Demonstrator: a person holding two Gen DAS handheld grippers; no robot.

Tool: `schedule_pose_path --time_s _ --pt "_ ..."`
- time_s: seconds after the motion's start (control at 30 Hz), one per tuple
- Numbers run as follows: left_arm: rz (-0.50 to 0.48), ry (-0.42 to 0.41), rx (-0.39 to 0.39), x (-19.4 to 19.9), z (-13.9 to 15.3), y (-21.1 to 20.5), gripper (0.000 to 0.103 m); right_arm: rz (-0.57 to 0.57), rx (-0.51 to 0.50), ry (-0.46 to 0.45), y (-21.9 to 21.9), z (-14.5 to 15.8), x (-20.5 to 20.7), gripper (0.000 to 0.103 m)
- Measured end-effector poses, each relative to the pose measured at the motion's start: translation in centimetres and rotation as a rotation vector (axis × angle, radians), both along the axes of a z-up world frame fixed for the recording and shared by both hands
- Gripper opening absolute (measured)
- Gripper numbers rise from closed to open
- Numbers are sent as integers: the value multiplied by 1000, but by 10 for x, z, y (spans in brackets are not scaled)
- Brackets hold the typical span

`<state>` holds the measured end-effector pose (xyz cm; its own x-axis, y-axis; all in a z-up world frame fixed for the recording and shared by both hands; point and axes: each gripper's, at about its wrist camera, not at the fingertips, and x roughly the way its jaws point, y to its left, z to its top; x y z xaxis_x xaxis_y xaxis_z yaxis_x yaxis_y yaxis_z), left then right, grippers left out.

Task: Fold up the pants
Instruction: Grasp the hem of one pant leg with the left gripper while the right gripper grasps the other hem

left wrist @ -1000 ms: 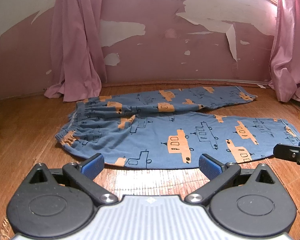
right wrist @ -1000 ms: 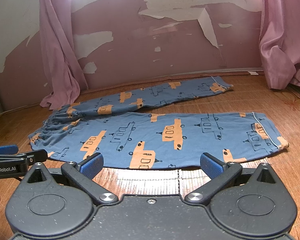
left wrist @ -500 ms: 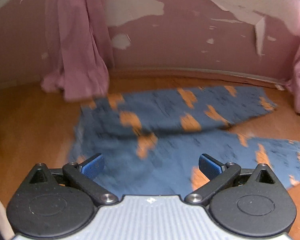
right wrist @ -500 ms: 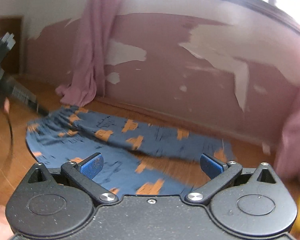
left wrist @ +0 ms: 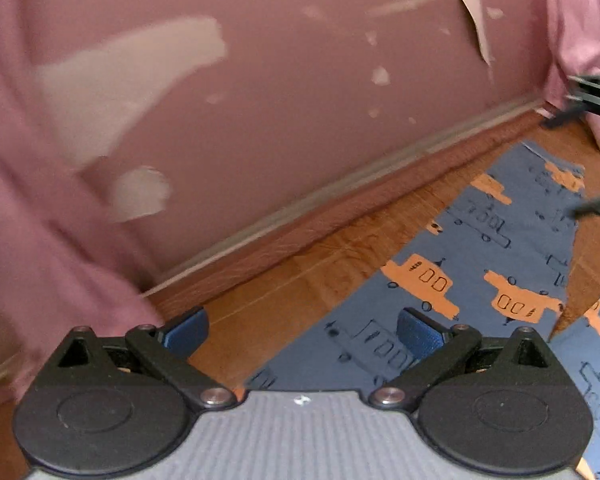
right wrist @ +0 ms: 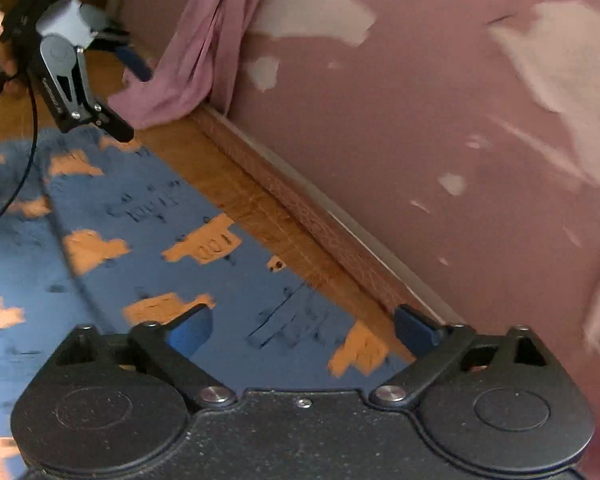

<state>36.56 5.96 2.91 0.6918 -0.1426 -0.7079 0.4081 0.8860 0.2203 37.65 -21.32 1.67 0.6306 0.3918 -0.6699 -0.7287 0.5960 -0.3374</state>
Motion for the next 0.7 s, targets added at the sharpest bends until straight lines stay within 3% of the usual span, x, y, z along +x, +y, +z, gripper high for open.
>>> schedule_pose_path --time_s 0.1,0.17,0.3,0.43,0.5,0.6,0.7 --pt "-61 59 -4 22 -24 -5 94 17 -51 70 9 -24 45 76" --pt "-92 99 -18 33 -39 -8 90 -6 -41 126 4 -36 66 74" --pt "-141 180 -26 48 -55 -10 87 -20 0 218 -15 -47 94 74" --pt "-129 234 4 60 -68 -7 75 -15 30 263 -33 -53 112 76" --pt "-115 244 -30 59 -66 -3 71 -9 57 284 -36 -57 118 80" --pt "-108 259 -56 56 -66 0 61 -15 104 310 -39 -63 126 84" --pt "-122 259 -60 53 -65 -5 38 -20 144 304 -42 -66 127 85"
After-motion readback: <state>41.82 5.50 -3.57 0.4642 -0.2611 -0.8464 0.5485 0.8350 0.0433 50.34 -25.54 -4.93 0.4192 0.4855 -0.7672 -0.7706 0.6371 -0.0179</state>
